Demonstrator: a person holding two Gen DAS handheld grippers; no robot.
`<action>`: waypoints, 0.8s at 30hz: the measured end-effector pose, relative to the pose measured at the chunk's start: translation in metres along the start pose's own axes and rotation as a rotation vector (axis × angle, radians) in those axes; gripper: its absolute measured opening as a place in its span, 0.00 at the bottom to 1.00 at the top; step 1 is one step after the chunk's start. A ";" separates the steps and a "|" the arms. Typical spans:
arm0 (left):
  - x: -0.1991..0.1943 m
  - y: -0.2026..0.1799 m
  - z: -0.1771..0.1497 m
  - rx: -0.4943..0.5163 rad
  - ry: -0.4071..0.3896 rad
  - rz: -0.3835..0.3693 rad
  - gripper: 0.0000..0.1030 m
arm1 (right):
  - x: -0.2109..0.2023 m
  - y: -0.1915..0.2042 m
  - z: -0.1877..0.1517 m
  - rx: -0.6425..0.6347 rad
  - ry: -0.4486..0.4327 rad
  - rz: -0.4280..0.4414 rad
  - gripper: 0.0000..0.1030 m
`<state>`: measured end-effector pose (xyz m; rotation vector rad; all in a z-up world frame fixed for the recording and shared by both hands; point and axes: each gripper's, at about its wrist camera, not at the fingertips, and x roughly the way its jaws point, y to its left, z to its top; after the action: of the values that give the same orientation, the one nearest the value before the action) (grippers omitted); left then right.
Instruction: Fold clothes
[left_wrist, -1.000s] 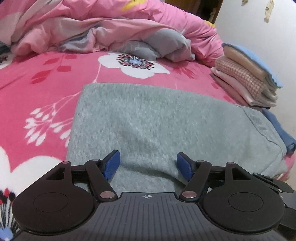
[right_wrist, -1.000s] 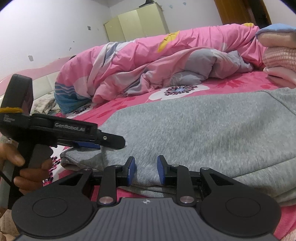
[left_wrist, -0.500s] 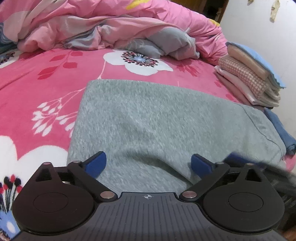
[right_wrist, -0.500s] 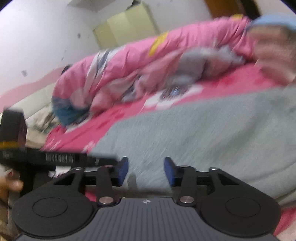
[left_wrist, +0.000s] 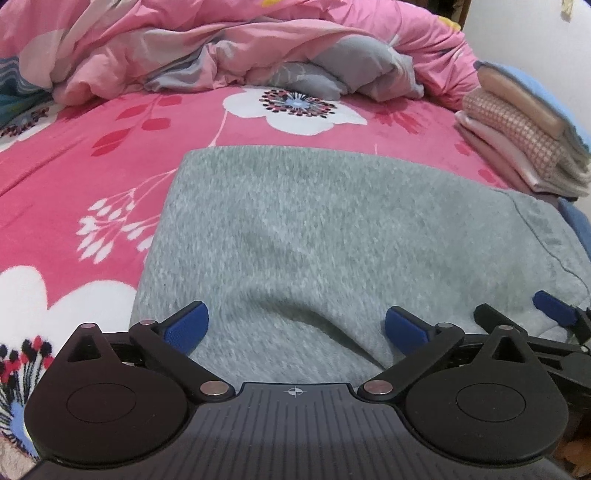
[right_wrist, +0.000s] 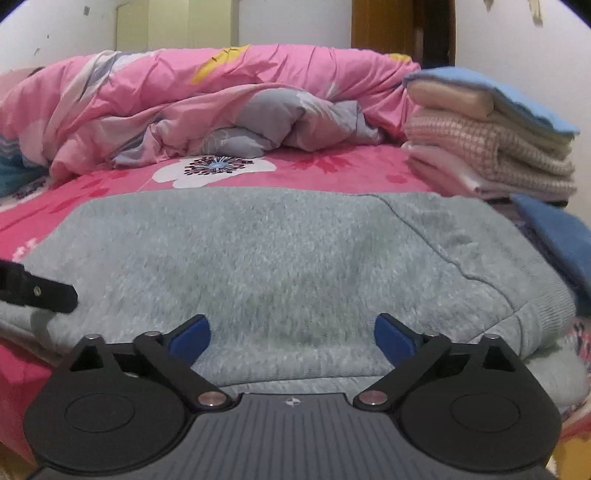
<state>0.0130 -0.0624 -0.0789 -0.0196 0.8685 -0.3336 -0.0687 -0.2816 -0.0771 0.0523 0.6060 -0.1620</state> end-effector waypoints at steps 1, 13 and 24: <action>0.000 0.000 0.000 -0.001 0.004 0.004 1.00 | 0.000 0.000 0.000 -0.001 0.002 0.006 0.99; 0.002 -0.005 0.003 -0.005 0.027 0.037 1.00 | 0.003 -0.007 0.002 0.019 -0.006 0.019 1.00; 0.002 -0.006 0.003 -0.007 0.033 0.039 1.00 | 0.001 -0.003 0.000 0.022 -0.015 0.001 1.00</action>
<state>0.0151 -0.0694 -0.0778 -0.0038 0.9017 -0.2956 -0.0685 -0.2845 -0.0781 0.0722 0.5892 -0.1683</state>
